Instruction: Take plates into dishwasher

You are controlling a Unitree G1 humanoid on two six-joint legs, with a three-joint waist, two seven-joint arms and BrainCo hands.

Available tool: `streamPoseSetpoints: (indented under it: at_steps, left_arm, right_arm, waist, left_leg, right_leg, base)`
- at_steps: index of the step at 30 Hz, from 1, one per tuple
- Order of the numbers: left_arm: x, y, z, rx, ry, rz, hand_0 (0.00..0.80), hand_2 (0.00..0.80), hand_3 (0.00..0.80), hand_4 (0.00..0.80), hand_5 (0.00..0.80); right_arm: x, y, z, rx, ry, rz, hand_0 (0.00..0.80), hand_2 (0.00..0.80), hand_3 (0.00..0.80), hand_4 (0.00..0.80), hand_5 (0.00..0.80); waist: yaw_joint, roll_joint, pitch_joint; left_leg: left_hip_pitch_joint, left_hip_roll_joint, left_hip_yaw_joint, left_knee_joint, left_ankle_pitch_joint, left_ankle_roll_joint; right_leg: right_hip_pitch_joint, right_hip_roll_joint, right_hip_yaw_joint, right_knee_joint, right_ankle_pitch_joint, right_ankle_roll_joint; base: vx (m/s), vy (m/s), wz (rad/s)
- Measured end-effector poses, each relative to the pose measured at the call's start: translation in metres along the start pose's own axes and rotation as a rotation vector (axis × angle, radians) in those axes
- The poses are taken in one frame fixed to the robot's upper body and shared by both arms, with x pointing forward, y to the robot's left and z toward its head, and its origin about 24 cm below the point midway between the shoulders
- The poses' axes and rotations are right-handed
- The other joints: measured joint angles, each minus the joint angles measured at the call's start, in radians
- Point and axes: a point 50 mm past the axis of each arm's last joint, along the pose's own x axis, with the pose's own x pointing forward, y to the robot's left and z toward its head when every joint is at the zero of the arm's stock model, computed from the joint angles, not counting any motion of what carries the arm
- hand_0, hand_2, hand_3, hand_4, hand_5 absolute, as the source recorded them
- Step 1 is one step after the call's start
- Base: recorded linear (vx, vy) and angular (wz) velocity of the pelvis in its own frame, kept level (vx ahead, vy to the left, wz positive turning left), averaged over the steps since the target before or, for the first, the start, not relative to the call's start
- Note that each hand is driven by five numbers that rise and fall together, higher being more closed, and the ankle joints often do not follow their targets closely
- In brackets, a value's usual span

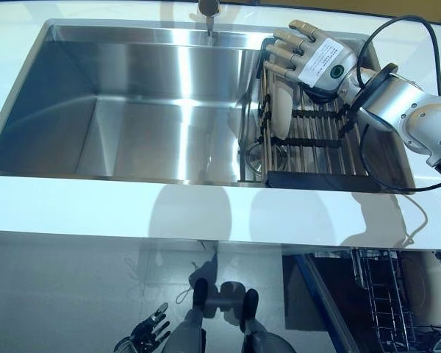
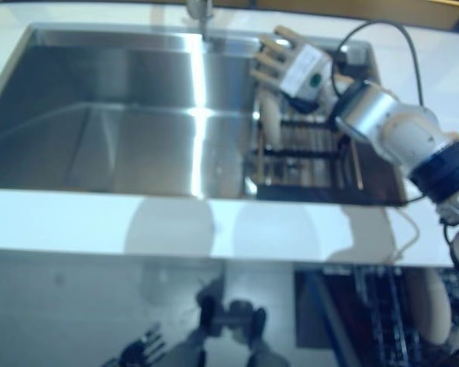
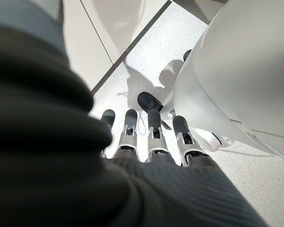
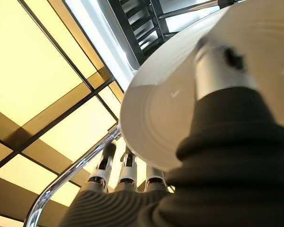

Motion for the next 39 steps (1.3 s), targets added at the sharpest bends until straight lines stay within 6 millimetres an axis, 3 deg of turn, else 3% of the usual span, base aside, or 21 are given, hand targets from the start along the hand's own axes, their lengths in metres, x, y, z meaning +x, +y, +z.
streamPoseSetpoints:
  at_steps: [8,30,35,39]
  left_arm:
    - [0.0,0.0,0.0,-0.008,-0.002,-0.005,0.0,0.0,0.0,0.0,0.0]
    - [0.0,0.0,0.003,-0.046,-0.025,-0.002,0.0,0.0,0.0,0.0,0.0]
    - [0.0,0.003,0.01,-0.107,-0.06,0.014,0.0,0.0,0.0,0.0,0.0]
    - [-0.001,0.004,0.01,-0.108,-0.06,0.03,0.0,0.0,0.0,0.0,0.0]
  right_arm:
    - [0.002,-0.004,-0.002,-0.103,-0.027,0.03,0.8,0.8,0.8,0.8,0.8]
    - [0.001,0.002,-0.003,-0.097,-0.026,0.087,0.8,0.8,0.8,0.8,0.8]
    - [-0.004,0.004,-0.015,-0.089,0.022,0.089,0.8,0.8,0.8,0.8,0.8]
    - [-0.005,-0.002,-0.029,-0.115,0.065,0.07,0.8,0.8,0.8,0.8,0.8]
  waist:
    - [-0.002,0.0,0.0]
    - [-0.004,-0.003,-0.002]
    - [-0.006,-0.026,-0.016]
    - [-0.01,-0.065,-0.042]
  left_leg:
    - [0.0,0.0,0.001,0.0,0.0,0.0]
    - [0.019,0.003,0.003,0.0,0.001,-0.001]
    - [0.031,0.007,0.013,0.0,0.001,-0.001]
    - [0.059,0.013,0.058,-0.001,-0.004,-0.005]
  right_leg:
    - [0.0,0.0,0.0,0.0,0.0,0.0]
    - [0.019,0.003,0.0,0.0,0.0,0.0]
    - [0.028,0.005,0.002,0.0,0.0,0.0]
    - [0.042,0.01,0.031,0.0,0.004,-0.005]
  base:
    - [0.0,0.0,0.0]
    - [0.0,0.0,0.0]
    - [0.029,-0.021,-0.04]
    - [0.055,-0.014,-0.2]
